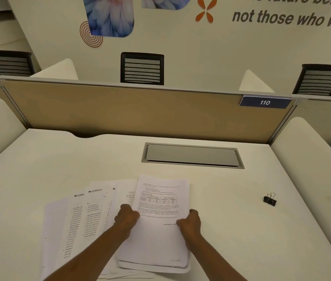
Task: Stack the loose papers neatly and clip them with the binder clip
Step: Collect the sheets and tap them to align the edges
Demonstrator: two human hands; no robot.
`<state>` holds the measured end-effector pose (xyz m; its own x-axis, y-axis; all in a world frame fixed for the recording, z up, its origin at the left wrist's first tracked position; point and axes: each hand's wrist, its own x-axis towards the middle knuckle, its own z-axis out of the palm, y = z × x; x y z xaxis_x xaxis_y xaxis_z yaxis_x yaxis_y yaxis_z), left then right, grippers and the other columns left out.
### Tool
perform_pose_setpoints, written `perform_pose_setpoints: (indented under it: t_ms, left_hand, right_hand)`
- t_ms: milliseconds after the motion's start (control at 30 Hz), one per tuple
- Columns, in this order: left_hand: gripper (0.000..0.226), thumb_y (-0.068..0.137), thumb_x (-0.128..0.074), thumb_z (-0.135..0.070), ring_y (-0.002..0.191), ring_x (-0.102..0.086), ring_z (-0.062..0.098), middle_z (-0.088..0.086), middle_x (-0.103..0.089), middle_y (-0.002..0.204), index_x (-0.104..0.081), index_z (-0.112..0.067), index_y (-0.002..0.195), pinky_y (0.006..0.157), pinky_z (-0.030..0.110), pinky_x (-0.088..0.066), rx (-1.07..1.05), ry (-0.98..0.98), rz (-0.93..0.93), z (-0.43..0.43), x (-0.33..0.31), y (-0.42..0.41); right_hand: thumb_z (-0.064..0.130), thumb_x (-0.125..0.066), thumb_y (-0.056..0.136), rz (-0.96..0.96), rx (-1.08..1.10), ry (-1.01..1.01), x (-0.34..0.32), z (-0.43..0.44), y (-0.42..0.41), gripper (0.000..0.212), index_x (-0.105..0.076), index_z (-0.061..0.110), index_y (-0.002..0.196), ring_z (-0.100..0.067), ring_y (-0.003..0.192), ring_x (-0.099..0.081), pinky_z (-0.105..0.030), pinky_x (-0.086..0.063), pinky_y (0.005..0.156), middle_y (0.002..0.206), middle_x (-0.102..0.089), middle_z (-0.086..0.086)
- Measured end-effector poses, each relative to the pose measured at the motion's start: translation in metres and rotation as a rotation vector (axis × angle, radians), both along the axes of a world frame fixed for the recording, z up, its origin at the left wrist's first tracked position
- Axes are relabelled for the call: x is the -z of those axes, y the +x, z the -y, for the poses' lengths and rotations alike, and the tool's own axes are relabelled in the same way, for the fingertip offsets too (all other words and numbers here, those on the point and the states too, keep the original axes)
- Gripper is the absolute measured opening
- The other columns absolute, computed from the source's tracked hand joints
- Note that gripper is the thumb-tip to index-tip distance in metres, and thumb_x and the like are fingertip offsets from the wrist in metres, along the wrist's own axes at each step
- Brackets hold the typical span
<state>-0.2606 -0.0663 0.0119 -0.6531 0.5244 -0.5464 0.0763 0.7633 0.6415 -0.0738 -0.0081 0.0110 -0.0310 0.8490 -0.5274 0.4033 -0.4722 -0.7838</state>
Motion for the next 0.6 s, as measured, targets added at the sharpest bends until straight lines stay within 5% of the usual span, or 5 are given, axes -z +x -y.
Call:
perform_pose_setpoints:
  t_ms: [100, 267, 467, 600]
  left_hand:
    - [0.026, 0.085, -0.061, -0.007, 0.094, -0.056, 0.026, 0.009, -0.056, 0.103, -0.044, -0.01, 0.105, 0.078, 0.035, -0.052, -0.024, -0.022, 0.015, -0.002, 0.0, 0.002]
    - [0.02, 0.083, -0.059, 0.006, 0.07, -0.047, 0.017, 0.006, -0.048, 0.079, -0.047, -0.001, 0.097, 0.069, 0.03, -0.042, -0.076, 0.003, 0.09, -0.003, 0.002, -0.002]
    - [0.028, 0.079, -0.067, 0.004, 0.087, -0.054, 0.028, 0.019, -0.059, 0.099, -0.056, 0.009, 0.105, 0.074, 0.033, -0.045, -0.146, 0.006, 0.107, 0.011, 0.005, -0.017]
    - [0.028, 0.084, -0.062, -0.017, 0.1, -0.048, 0.029, 0.015, -0.05, 0.109, -0.052, -0.006, 0.107, 0.089, 0.04, -0.048, -0.02, -0.205, -0.167, 0.021, 0.002, -0.014]
  right_hand:
    - [-0.009, -0.057, 0.075, -0.057, -0.053, 0.04, 0.0, 0.004, 0.001, 0.029, -0.06, 0.007, 0.099, -0.015, 0.081, -0.062, -0.019, -0.049, 0.058, 0.099, -0.066, -0.006]
    - [-0.01, -0.058, 0.077, -0.133, -0.095, 0.115, -0.004, 0.006, 0.001, 0.028, -0.063, 0.01, 0.096, -0.018, 0.086, -0.066, -0.028, -0.057, 0.071, 0.096, -0.068, -0.002]
    - [-0.008, -0.06, 0.077, -0.152, -0.166, 0.142, -0.005, 0.005, -0.004, 0.027, -0.064, 0.009, 0.098, -0.016, 0.085, -0.067, -0.019, -0.054, 0.063, 0.096, -0.07, -0.001]
    - [-0.008, -0.058, 0.076, -0.078, -0.205, 0.111, 0.0, 0.006, -0.017, 0.024, -0.063, 0.007, 0.094, -0.012, 0.081, -0.063, -0.017, -0.052, 0.06, 0.098, -0.067, -0.005]
